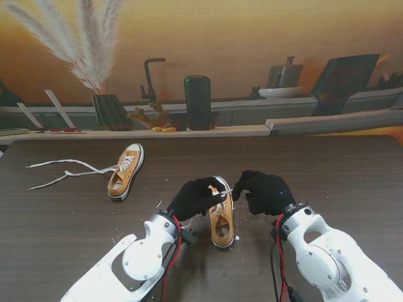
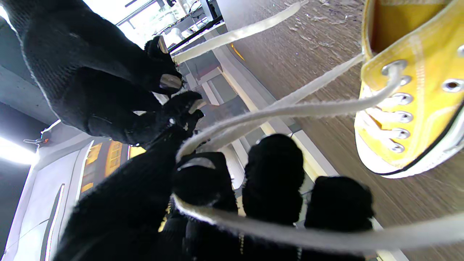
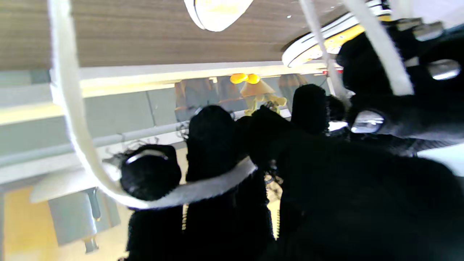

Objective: Tie the shoelaces into a bow on the shoes

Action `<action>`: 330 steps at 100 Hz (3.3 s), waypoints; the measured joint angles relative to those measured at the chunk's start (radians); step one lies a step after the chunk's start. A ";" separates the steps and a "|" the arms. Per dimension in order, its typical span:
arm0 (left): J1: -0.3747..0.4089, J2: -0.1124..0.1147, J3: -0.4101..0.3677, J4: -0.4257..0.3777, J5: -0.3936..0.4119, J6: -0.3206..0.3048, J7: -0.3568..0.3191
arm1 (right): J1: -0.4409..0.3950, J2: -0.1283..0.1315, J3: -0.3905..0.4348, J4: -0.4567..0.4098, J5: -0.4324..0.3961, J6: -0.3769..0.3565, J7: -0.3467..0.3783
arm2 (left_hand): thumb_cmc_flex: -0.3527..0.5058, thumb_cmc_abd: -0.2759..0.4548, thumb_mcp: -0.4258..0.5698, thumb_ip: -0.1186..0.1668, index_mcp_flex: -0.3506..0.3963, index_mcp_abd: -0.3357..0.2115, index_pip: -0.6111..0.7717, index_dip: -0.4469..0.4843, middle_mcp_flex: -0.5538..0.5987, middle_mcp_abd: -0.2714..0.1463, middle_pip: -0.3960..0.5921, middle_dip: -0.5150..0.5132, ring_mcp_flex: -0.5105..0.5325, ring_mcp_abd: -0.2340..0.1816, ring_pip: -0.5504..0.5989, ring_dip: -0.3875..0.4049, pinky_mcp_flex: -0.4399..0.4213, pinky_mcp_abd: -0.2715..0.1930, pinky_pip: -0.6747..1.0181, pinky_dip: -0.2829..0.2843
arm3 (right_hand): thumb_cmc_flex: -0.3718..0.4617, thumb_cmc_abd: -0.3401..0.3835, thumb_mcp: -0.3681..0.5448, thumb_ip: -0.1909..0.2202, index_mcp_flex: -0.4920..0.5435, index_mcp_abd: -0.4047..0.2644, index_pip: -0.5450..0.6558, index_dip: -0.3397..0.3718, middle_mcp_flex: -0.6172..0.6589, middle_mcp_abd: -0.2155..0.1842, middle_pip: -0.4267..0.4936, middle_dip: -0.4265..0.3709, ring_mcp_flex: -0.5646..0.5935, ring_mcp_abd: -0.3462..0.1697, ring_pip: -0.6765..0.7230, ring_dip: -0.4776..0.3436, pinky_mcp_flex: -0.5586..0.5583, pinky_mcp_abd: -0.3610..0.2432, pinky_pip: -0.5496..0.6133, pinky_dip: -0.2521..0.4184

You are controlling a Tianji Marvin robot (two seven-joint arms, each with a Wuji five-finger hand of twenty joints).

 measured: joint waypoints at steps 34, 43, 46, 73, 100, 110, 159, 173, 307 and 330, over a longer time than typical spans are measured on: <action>0.015 0.005 -0.012 -0.009 0.000 -0.006 -0.006 | 0.018 0.016 -0.078 0.006 -0.177 0.222 0.017 | 0.000 0.000 0.000 0.000 -0.002 0.000 -0.012 0.000 0.000 0.000 0.000 0.000 0.000 0.000 0.000 0.000 -0.010 0.000 0.000 0.002 | -0.011 0.078 -0.046 0.012 -0.343 -0.007 -0.065 -0.188 -0.098 0.005 0.005 0.020 -0.082 -0.018 0.019 -0.030 -0.080 -0.021 -0.034 0.019; 0.017 0.006 -0.015 -0.010 0.000 -0.007 -0.010 | 0.022 0.017 -0.089 0.007 -0.189 0.244 0.050 | 0.001 0.000 0.000 0.000 -0.002 0.000 -0.012 0.000 0.000 0.000 0.000 0.000 0.000 0.000 0.000 0.000 -0.010 0.000 0.000 0.002 | -0.138 0.166 -0.119 0.090 -0.511 -0.006 -0.083 -0.203 -0.196 0.008 -0.011 0.006 -0.178 -0.014 -0.090 0.001 -0.196 -0.022 -0.136 0.019; 0.018 0.007 -0.015 -0.011 0.001 -0.007 -0.012 | 0.023 0.017 -0.091 0.008 -0.185 0.245 0.050 | 0.002 0.000 0.000 0.000 -0.002 0.000 -0.012 0.000 0.000 0.000 0.000 0.000 0.000 0.000 0.000 0.000 -0.010 0.000 0.000 0.002 | -0.193 0.197 -0.155 0.090 -0.566 -0.005 -0.093 -0.213 -0.235 0.008 -0.048 -0.018 -0.231 0.011 -0.184 0.001 -0.264 -0.011 -0.206 0.008; 0.019 0.009 -0.016 -0.012 0.008 -0.007 -0.013 | 0.033 0.009 -0.103 0.082 -0.142 0.219 -0.127 | 0.008 0.001 -0.003 0.000 -0.002 0.000 -0.024 0.000 0.000 0.001 0.000 0.000 -0.002 0.000 0.000 0.000 -0.012 0.000 -0.001 0.010 | -0.353 0.282 -0.275 0.109 -0.748 -0.047 -0.131 -0.239 -0.411 0.008 -0.303 -0.220 -0.529 0.163 -1.015 -0.238 -0.678 0.069 -0.760 -0.266; 0.028 0.014 -0.028 -0.021 0.038 -0.003 -0.019 | 0.031 -0.004 -0.137 0.097 -0.147 0.348 -0.197 | 0.019 0.003 -0.038 0.000 -0.022 0.000 -0.128 -0.109 -0.010 0.001 0.001 0.000 -0.004 0.000 0.000 0.001 -0.013 0.000 -0.002 0.011 | -0.459 0.294 -0.339 0.109 -0.820 -0.218 -0.114 -0.239 -0.407 0.014 -0.111 -0.136 -0.348 0.189 -0.874 -0.167 -0.467 0.131 -0.584 -0.290; 0.041 0.015 -0.044 -0.033 0.070 0.001 -0.016 | 0.029 -0.015 -0.139 0.107 -0.076 0.342 -0.250 | 0.029 0.009 -0.085 0.000 -0.035 0.001 -0.243 -0.194 -0.021 0.001 0.001 0.000 -0.014 0.000 0.000 0.001 -0.023 0.000 -0.006 0.013 | -0.459 0.292 -0.338 0.109 -0.834 -0.152 -0.090 -0.252 -0.226 0.014 0.095 0.024 -0.245 0.170 -0.648 -0.061 -0.345 0.131 -0.445 -0.244; 0.144 0.049 -0.184 -0.125 0.093 0.000 -0.084 | 0.060 -0.100 -0.098 0.252 0.785 -0.067 -0.159 | 0.008 0.029 -0.124 0.007 -0.046 0.021 -0.345 -0.220 -0.041 0.001 0.001 0.000 -0.027 -0.010 0.001 0.003 -0.045 -0.001 -0.014 0.021 | -0.439 0.190 -0.257 0.109 -0.848 0.078 -0.042 -0.291 -0.131 -0.045 -0.166 -0.146 -0.350 0.157 -0.905 -0.175 -0.536 0.105 -0.638 -0.300; 0.153 0.057 -0.199 -0.137 0.106 0.006 -0.095 | 0.071 -0.122 -0.103 0.267 0.794 -0.066 -0.204 | 0.008 0.029 -0.124 0.007 -0.046 0.021 -0.350 -0.220 -0.047 0.001 0.001 0.000 -0.027 -0.013 0.001 0.003 -0.047 -0.001 -0.016 0.022 | -0.437 0.183 -0.228 0.109 -0.846 0.078 -0.013 -0.291 -0.130 -0.046 -0.175 -0.158 -0.345 0.157 -0.922 -0.187 -0.533 0.083 -0.640 -0.328; -0.033 0.030 -0.162 -0.254 0.036 0.093 -0.037 | 0.247 -0.167 -0.198 0.423 1.116 -0.194 -0.096 | 0.093 0.117 -0.322 -0.020 -0.058 0.013 -0.322 -0.207 -0.102 0.001 -0.015 0.030 -0.125 -0.013 -0.048 0.029 -0.163 -0.001 -0.108 0.058 | -0.434 0.095 -0.177 0.049 -0.134 0.105 0.036 -0.112 0.399 -0.064 0.380 0.381 0.026 0.115 0.022 0.048 -0.146 0.103 0.086 0.105; -0.090 0.016 -0.123 -0.243 0.027 0.107 -0.002 | 0.292 -0.124 -0.209 0.463 1.004 -0.237 0.018 | 0.092 0.114 -0.342 -0.029 -0.058 0.013 -0.317 -0.206 -0.111 0.001 -0.026 0.039 -0.135 -0.013 -0.058 0.030 -0.182 -0.001 -0.112 0.066 | -0.461 -0.021 -0.185 0.049 -0.156 0.115 -0.001 -0.088 0.378 -0.095 0.404 0.409 0.014 0.075 0.034 0.050 -0.123 0.067 0.096 0.105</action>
